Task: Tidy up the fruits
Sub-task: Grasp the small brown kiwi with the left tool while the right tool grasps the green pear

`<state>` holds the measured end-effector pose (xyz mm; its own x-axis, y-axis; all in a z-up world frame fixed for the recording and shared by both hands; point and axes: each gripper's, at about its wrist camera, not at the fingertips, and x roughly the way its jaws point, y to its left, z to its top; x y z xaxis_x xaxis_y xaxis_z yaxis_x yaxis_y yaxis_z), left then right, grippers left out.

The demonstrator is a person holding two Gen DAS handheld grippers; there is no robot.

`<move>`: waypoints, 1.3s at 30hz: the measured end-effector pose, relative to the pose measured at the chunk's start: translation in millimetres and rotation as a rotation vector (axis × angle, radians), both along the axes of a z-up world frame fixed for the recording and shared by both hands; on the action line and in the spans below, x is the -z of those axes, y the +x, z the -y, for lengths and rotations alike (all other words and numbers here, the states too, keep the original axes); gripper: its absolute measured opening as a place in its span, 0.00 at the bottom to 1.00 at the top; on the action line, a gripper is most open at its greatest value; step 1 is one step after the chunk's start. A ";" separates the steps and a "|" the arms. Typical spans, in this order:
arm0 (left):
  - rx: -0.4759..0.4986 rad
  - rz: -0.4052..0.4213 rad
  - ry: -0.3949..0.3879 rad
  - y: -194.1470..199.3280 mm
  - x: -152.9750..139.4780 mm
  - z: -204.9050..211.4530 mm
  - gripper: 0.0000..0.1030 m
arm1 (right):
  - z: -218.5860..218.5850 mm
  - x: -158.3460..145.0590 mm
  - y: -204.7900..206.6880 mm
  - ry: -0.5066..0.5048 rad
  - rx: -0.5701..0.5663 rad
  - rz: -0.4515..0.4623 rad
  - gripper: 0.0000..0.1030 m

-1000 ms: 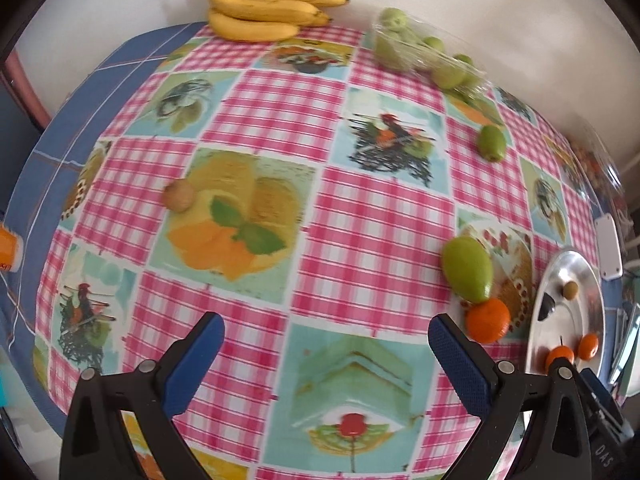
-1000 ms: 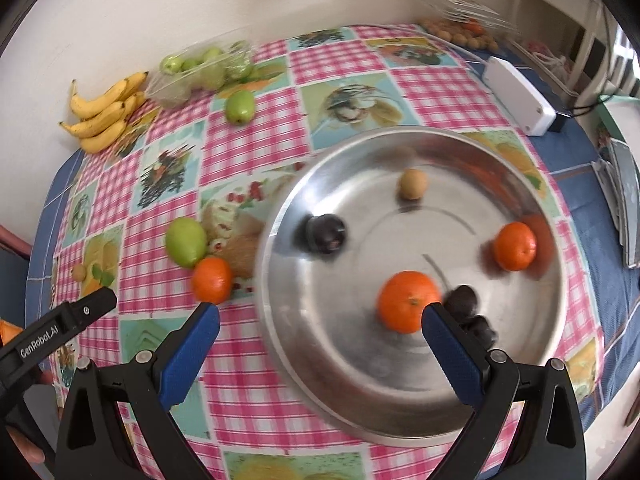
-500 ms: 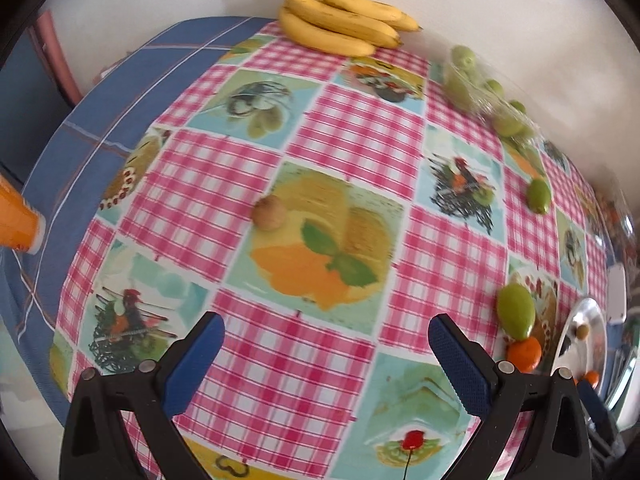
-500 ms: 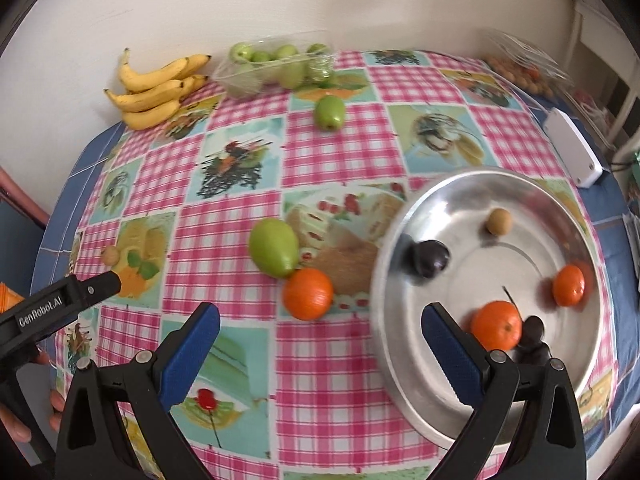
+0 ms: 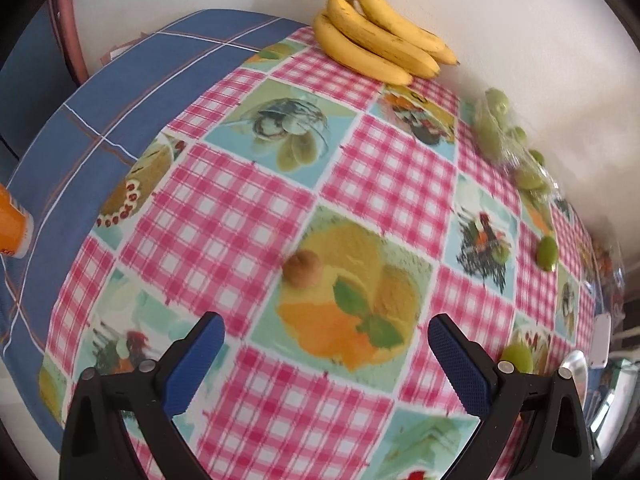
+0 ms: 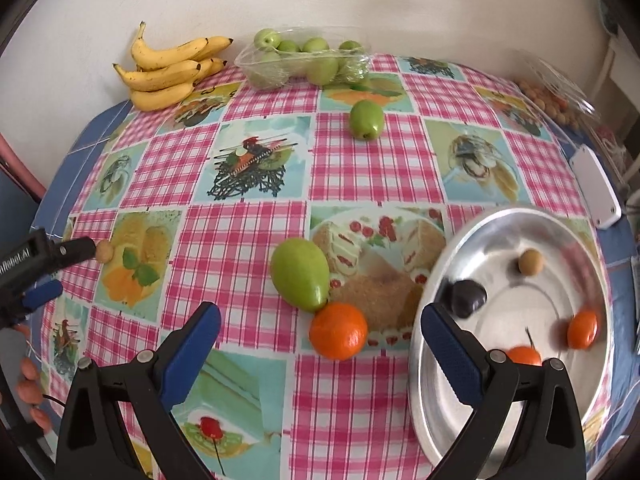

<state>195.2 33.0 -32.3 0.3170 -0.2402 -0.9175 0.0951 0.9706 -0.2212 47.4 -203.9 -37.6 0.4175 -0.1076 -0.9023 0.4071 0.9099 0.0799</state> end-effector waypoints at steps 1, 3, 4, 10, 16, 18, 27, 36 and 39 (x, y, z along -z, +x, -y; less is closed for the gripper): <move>-0.008 -0.006 -0.005 3.9 1.2 -1.8 0.99 | 0.2 0.3 3.3 -0.004 -0.005 -0.002 0.97; -0.021 -0.015 -0.011 11.9 5.3 -5.8 0.98 | 1.9 1.2 9.3 -0.008 -0.008 -0.001 0.97; -0.027 -0.018 -0.006 15.1 7.3 -7.2 0.97 | 2.2 1.7 10.9 -0.009 -0.007 -0.001 0.97; -0.024 -0.020 0.005 26.7 17.3 -7.2 0.89 | 2.9 6.7 22.4 -0.006 -0.027 -0.009 0.90; -0.025 -0.038 0.019 34.8 33.0 -3.6 0.82 | 7.1 18.8 28.0 0.011 -0.026 -0.040 0.73; -0.026 -0.050 0.011 36.6 38.4 -4.0 0.74 | 8.2 24.8 30.2 0.014 -0.024 -0.061 0.71; -0.004 -0.030 0.029 40.2 38.6 -3.8 0.33 | 3.2 35.1 36.5 0.048 -0.037 -0.078 0.44; 0.004 -0.033 0.000 36.0 34.3 -3.7 0.28 | 0.8 33.9 36.8 0.064 -0.029 -0.079 0.40; 0.008 -0.021 -0.004 33.2 26.8 -2.8 0.28 | 1.2 29.9 34.9 0.075 -0.032 -0.071 0.40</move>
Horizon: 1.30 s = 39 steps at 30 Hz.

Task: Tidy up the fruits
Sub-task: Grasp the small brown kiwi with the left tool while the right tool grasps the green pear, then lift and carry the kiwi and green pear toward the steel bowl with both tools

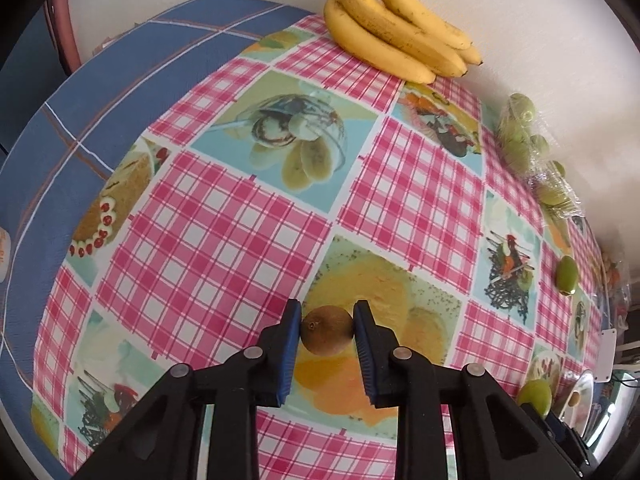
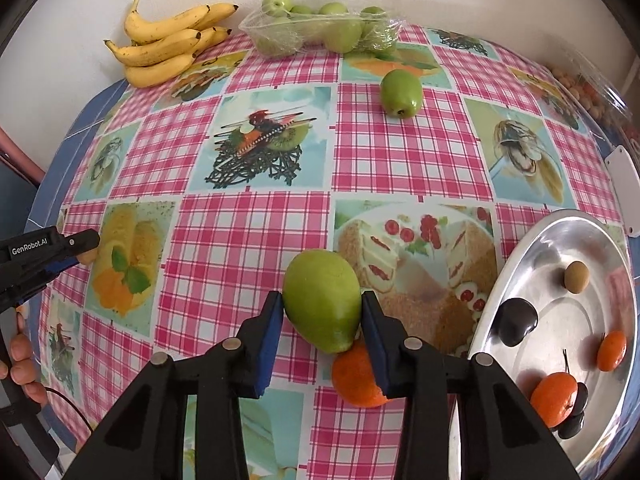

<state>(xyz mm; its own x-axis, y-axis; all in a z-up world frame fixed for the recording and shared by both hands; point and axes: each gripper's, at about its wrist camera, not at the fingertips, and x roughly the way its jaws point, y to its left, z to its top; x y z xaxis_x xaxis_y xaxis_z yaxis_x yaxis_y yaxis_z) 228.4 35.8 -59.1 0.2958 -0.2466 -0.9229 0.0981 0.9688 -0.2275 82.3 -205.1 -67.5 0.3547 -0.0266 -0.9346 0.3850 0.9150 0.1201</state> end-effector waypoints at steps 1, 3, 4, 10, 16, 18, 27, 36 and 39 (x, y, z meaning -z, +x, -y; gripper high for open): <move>0.001 0.002 -0.007 -1.5 -2.9 0.5 0.28 | 0.6 -2.9 -3.7 0.006 -0.001 0.005 0.40; -0.001 -0.001 -0.023 -4.3 -7.0 1.2 0.28 | 0.4 -7.9 -6.3 0.010 0.001 0.014 0.40; -0.002 0.000 -0.026 -6.3 -9.7 1.2 0.28 | -0.1 -10.7 -8.6 0.010 0.001 0.018 0.40; -0.001 0.013 -0.039 -24.7 -25.1 1.3 0.28 | 1.1 -28.8 -24.5 0.018 0.008 0.056 0.40; 0.014 0.021 -0.016 -42.5 -30.8 7.0 0.28 | -3.8 -45.6 -44.4 0.009 -0.003 0.086 0.40; 0.012 0.018 -0.016 -46.9 -30.7 7.6 0.28 | -6.0 -48.1 -51.1 0.000 -0.010 0.085 0.40; 0.023 0.026 0.001 -68.1 -34.7 14.4 0.28 | -6.1 -50.4 -73.1 -0.003 -0.007 0.073 0.40; 0.072 0.042 0.024 -92.9 -39.2 38.6 0.28 | 1.3 -52.3 -87.4 0.012 0.003 0.071 0.40; 0.084 0.054 0.031 -99.4 -41.7 48.1 0.28 | 7.7 -54.4 -91.8 0.019 0.014 0.077 0.40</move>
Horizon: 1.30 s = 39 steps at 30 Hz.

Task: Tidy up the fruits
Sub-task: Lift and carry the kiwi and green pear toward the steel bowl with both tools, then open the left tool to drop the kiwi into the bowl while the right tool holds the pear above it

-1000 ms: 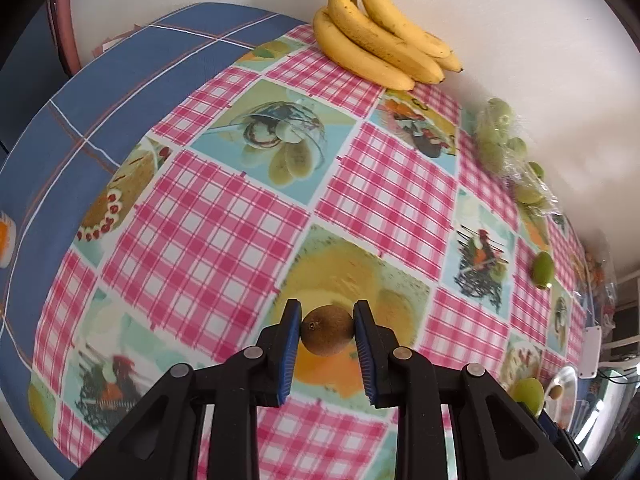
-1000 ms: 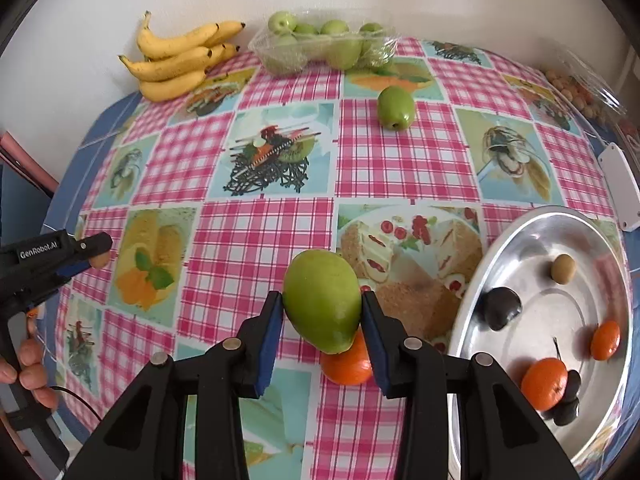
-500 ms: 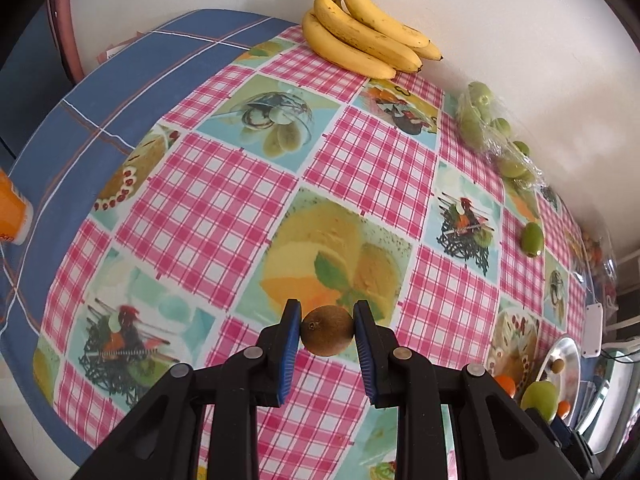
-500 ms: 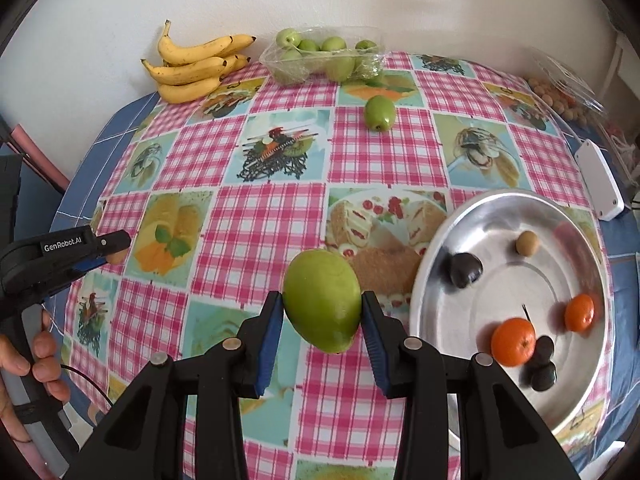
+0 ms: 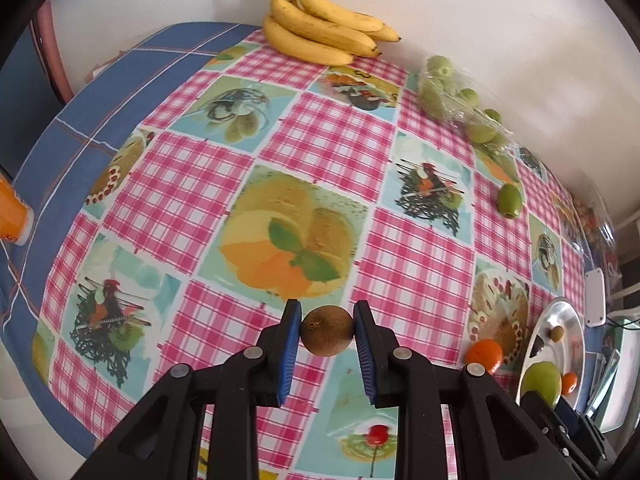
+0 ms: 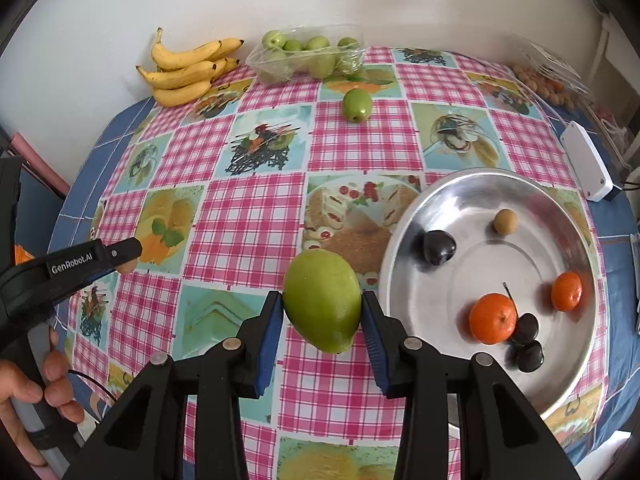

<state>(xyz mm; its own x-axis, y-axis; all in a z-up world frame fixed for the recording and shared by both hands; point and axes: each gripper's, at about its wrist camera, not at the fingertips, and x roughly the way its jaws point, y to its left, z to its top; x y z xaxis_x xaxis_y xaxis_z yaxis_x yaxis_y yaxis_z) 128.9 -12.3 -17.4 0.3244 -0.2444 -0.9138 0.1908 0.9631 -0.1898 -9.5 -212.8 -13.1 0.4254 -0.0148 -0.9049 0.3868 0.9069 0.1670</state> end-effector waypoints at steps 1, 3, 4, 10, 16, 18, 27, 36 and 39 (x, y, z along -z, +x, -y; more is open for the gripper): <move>0.003 0.002 0.000 -1.5 -0.5 2.6 0.28 | 3.4 0.0 -1.8 0.004 0.005 0.000 0.40; 0.010 0.005 -0.001 -4.9 -1.4 8.9 0.28 | 8.7 1.5 -4.3 0.009 0.016 -0.004 0.40; 0.016 0.006 -0.001 -7.4 -1.7 13.6 0.28 | 11.2 2.4 -5.6 0.011 0.023 -0.008 0.40; 0.058 0.002 -0.003 -19.6 -0.9 39.3 0.28 | 31.8 4.1 -15.0 0.028 0.072 -0.015 0.40; 0.112 0.012 -0.003 -34.5 -4.0 66.2 0.28 | 56.2 5.8 -28.4 0.045 0.137 -0.021 0.40; 0.129 0.014 -0.005 -39.7 -4.9 73.9 0.28 | 65.9 6.2 -34.3 0.054 0.161 -0.020 0.40; 0.213 0.039 -0.001 -65.3 -10.5 106.6 0.28 | 109.5 7.2 -67.0 0.078 0.281 -0.019 0.40; 0.297 0.045 -0.006 -90.2 -11.5 137.1 0.28 | 143.6 13.1 -97.8 0.095 0.376 -0.032 0.40; 0.337 0.046 -0.008 -102.7 -11.6 150.0 0.28 | 150.1 14.5 -104.4 0.090 0.392 -0.039 0.40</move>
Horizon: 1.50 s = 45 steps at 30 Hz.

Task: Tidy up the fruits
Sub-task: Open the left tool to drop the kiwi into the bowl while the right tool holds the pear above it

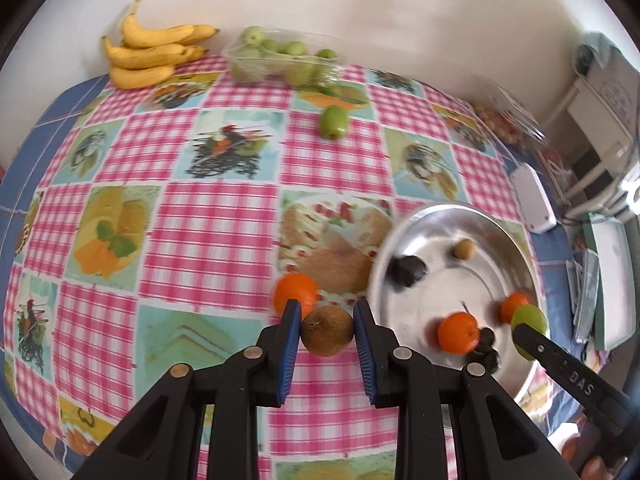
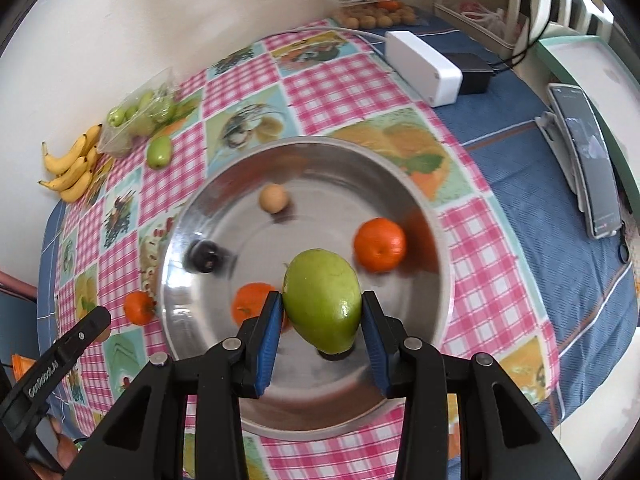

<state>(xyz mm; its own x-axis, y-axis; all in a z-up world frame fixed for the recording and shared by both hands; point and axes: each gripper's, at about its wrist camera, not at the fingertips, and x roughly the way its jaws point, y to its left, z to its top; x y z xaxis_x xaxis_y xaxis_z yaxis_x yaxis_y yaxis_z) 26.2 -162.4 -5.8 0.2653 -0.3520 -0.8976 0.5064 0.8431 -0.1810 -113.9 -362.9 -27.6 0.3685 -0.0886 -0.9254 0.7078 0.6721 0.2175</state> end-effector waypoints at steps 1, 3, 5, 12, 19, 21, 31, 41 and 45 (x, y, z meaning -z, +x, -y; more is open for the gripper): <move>0.018 0.002 0.001 -5.2 0.1 5.4 0.28 | 0.7 0.1 -0.9 0.000 0.003 -0.001 0.40; 0.050 0.010 0.010 -14.5 0.3 15.3 0.28 | 3.0 1.8 -3.6 0.004 0.010 -0.002 0.40; 0.072 0.015 0.018 -20.3 1.2 21.6 0.28 | 3.8 2.6 -4.7 0.006 0.013 -0.003 0.40; 0.141 0.038 0.042 -35.6 7.2 39.1 0.28 | 1.1 9.9 2.9 0.020 -0.004 0.013 0.40; 0.166 0.055 0.042 -35.6 16.8 51.3 0.28 | 0.4 14.4 14.9 -0.002 -0.022 0.048 0.40; 0.164 0.051 0.044 -33.7 20.6 53.3 0.28 | 0.4 15.6 17.9 -0.004 -0.023 0.051 0.40; 0.171 0.029 0.045 -31.5 31.8 60.2 0.28 | -2.9 25.1 30.9 0.001 -0.031 0.045 0.40; 0.175 0.022 0.061 -32.2 35.9 61.7 0.28 | -4.2 28.4 32.7 0.004 -0.036 0.037 0.40; 0.177 0.015 0.065 -32.4 35.8 62.0 0.29 | -3.7 28.4 33.8 0.002 -0.041 0.033 0.40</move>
